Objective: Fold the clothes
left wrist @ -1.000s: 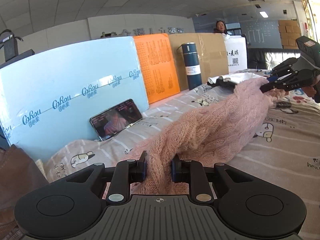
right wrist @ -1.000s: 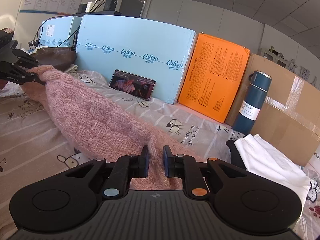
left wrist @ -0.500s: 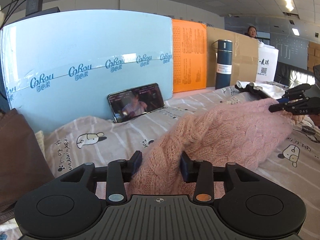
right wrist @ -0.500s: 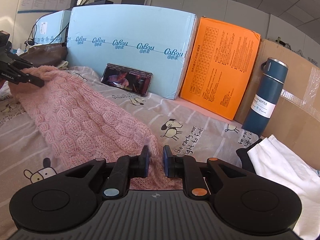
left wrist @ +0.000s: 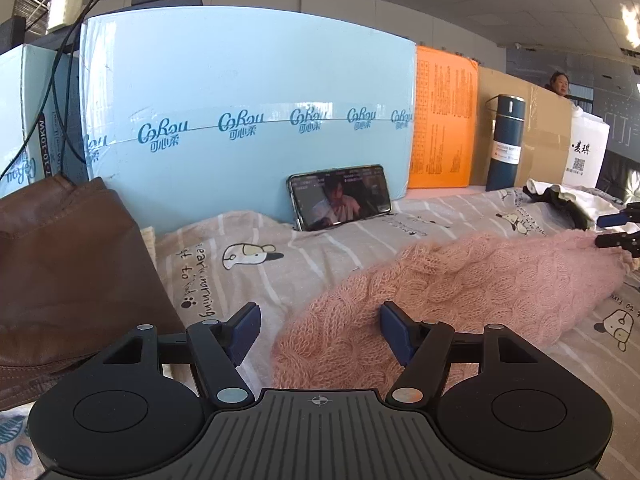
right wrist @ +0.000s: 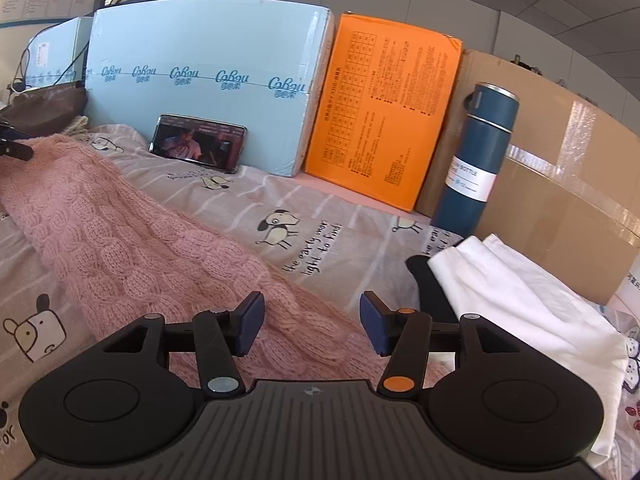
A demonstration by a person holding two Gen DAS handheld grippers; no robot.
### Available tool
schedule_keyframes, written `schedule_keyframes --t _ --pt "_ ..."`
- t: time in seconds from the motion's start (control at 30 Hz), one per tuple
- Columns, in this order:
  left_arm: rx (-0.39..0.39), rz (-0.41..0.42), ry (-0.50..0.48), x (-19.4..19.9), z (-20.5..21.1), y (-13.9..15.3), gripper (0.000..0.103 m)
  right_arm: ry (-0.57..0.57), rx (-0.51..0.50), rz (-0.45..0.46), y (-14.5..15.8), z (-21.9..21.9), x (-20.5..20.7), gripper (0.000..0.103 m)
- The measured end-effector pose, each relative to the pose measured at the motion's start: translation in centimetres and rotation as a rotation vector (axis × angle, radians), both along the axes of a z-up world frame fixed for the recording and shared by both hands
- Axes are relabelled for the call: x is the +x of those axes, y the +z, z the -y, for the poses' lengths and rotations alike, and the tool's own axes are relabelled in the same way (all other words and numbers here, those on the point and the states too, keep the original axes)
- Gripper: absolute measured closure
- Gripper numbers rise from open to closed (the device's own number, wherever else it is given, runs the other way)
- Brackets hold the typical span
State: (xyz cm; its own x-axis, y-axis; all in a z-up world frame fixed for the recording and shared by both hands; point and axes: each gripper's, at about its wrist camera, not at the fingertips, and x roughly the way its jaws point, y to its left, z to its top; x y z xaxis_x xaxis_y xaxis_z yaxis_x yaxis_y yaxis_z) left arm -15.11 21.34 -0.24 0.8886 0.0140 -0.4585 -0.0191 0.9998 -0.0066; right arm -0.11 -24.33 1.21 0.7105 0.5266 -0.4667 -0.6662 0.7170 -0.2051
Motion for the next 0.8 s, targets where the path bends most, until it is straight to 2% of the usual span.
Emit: schedule_keyframes --t 0.13,0.27,0.43,0.6,0.8 --pt "-0.001 0.002 0.007 -0.1 -0.1 -0.1 0.035 -0.094 0.0 0.018 0.5 2.6 -0.8 0.05" --pt "-0.002 0.014 0.003 -0.3 0.0 0.1 0.034 -0.175 0.06 0.036 0.9 5.0 -2.3 0.045" --pt "-0.009 0.016 -0.008 -0.3 0.1 0.1 0.034 -0.216 0.134 0.03 0.9 7.1 -4.3 0.042" --pt "-0.015 0.014 -0.015 -0.3 0.2 0.0 0.034 -0.199 0.185 0.001 0.5 7.7 -5.9 0.037" --pt "-0.019 0.009 -0.028 -0.3 0.5 -0.2 0.034 -0.281 0.199 -0.062 -0.6 7.5 -4.5 0.037"
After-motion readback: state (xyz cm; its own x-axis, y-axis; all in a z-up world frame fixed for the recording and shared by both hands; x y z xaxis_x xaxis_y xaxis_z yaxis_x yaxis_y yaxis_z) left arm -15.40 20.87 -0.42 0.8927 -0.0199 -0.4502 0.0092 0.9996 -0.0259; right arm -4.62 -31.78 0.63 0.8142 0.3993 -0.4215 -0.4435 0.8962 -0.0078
